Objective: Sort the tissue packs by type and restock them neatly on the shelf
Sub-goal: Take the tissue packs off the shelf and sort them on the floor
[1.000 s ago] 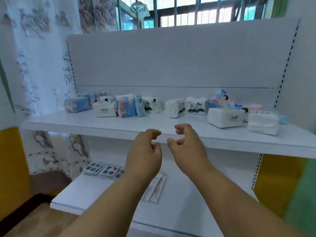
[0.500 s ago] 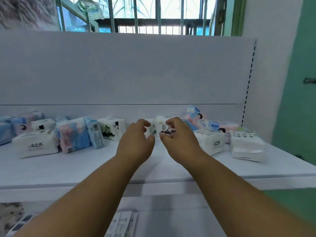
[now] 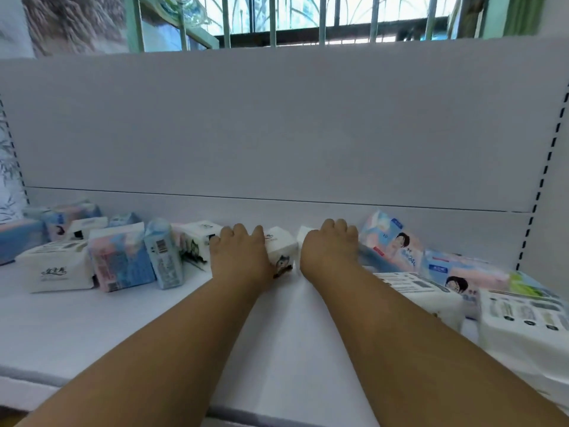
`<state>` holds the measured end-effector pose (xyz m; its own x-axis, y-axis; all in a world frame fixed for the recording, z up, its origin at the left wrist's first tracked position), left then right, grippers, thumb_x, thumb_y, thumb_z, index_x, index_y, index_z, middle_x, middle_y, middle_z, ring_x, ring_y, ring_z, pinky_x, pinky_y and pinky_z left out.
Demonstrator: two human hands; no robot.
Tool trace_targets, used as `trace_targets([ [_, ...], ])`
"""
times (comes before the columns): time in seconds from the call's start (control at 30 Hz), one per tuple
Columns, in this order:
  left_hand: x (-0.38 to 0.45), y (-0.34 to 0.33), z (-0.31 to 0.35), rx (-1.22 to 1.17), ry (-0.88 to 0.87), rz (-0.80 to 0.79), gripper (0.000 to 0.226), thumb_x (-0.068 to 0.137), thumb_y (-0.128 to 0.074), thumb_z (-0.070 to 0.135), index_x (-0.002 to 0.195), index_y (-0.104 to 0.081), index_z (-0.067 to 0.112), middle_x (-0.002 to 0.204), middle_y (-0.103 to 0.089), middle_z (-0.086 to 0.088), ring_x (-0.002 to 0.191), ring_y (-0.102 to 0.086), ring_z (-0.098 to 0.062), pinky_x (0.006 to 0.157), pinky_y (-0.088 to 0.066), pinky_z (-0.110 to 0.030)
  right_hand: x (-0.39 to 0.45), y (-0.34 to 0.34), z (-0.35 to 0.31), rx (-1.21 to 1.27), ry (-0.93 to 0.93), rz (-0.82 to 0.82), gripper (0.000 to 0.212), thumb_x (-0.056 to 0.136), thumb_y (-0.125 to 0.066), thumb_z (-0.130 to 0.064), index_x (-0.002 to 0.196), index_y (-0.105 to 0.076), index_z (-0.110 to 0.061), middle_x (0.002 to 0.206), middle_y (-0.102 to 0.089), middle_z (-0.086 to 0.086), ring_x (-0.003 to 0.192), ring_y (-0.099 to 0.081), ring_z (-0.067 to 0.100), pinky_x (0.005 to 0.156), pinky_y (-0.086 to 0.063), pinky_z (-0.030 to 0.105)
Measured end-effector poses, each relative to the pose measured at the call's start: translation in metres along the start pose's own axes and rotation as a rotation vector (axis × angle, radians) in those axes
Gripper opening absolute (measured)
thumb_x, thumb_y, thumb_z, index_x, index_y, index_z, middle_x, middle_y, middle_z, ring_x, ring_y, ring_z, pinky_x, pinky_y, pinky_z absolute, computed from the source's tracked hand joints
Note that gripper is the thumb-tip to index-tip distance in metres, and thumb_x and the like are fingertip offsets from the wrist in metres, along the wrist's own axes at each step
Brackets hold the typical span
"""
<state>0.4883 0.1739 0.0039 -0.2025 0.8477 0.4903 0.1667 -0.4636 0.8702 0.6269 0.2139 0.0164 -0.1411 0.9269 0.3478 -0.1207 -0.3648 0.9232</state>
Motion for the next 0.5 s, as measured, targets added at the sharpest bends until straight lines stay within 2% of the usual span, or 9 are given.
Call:
trace_targets([
  [0.1,-0.002,0.007,-0.005,0.062,-0.049,0.022,0.049,0.081,-0.057,0.058,0.120,-0.059,0.028,0.116,-0.048,-0.005,0.114,-0.042,-0.029,0.092,-0.033,-0.042,0.007,-0.007,-0.004,-0.005,0.035,0.048,0.053,0.087,-0.052,-0.024,0.138,-0.042,-0.018,0.140,-0.040,0.015,0.130,-0.033,0.034,0.103,-0.027,0.044],
  [0.17,-0.010,0.013,-0.011,0.032,-0.054,0.047,0.050,0.081,-0.057,0.059,0.119,-0.060,0.026,0.117,-0.049,-0.005,0.113,-0.043,-0.029,0.091,-0.034,-0.041,0.007,-0.010,-0.002,0.092,0.051,0.022,0.053,0.086,-0.055,-0.026,0.136,-0.040,-0.015,0.138,-0.047,0.013,0.129,-0.041,0.033,0.102,-0.030,0.044],
  [0.27,-0.035,0.030,-0.032,-0.237,0.049,0.083,0.055,0.081,-0.058,0.062,0.116,-0.054,0.019,0.113,-0.058,-0.004,0.106,-0.053,-0.028,0.086,-0.042,-0.038,-0.005,0.002,-0.001,0.305,0.030,0.048,0.061,0.083,-0.063,-0.040,0.132,-0.037,-0.014,0.124,-0.055,0.009,0.116,-0.053,0.031,0.095,-0.037,0.043],
  [0.33,-0.056,0.044,-0.054,-0.584,0.197,0.082,0.052,0.083,-0.064,0.056,0.115,-0.048,0.019,0.101,-0.057,0.001,0.096,-0.057,-0.024,0.076,-0.045,-0.034,-0.022,0.021,-0.005,0.680,-0.012,0.090,0.068,0.082,-0.065,-0.048,0.129,-0.032,-0.013,0.115,-0.056,0.009,0.107,-0.056,0.032,0.088,-0.043,0.040],
  [0.37,-0.066,0.052,-0.067,-0.750,0.261,0.076,0.050,0.083,-0.067,0.053,0.115,-0.047,0.020,0.098,-0.057,0.003,0.091,-0.057,-0.022,0.073,-0.045,-0.033,-0.032,0.030,-0.010,0.924,-0.034,0.100,0.065,0.084,-0.066,-0.047,0.126,-0.032,-0.013,0.112,-0.056,0.008,0.101,-0.057,0.030,0.083,-0.046,0.037],
  [0.43,-0.089,0.067,-0.095,-1.080,0.366,0.099,0.050,0.084,-0.071,0.047,0.117,-0.046,0.019,0.101,-0.059,0.000,0.089,-0.058,-0.018,0.075,-0.050,-0.034,-0.061,0.051,-0.024,1.389,-0.092,0.073,0.055,0.086,-0.068,-0.042,0.121,-0.035,-0.015,0.109,-0.056,0.006,0.089,-0.058,0.024,0.070,-0.049,0.033],
  [0.5,-0.114,0.084,-0.125,-1.379,0.431,0.120,0.051,0.085,-0.074,0.036,0.124,-0.047,0.017,0.111,-0.062,-0.006,0.093,-0.062,-0.020,0.075,-0.054,-0.033,-0.095,0.068,-0.043,1.713,-0.167,0.015,0.046,0.087,-0.067,-0.040,0.117,-0.040,-0.018,0.104,-0.058,0.005,0.081,-0.060,0.020,0.059,-0.049,0.031],
])
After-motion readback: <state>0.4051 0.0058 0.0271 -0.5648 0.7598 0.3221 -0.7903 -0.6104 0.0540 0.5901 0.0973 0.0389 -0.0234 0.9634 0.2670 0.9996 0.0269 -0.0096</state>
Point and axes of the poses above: each hand's wrist, its own x-axis towards the middle knuckle, its own y-axis out of the back of the hand, z = x × y, the point moved 3 cm from there along x, towards the middle knuckle
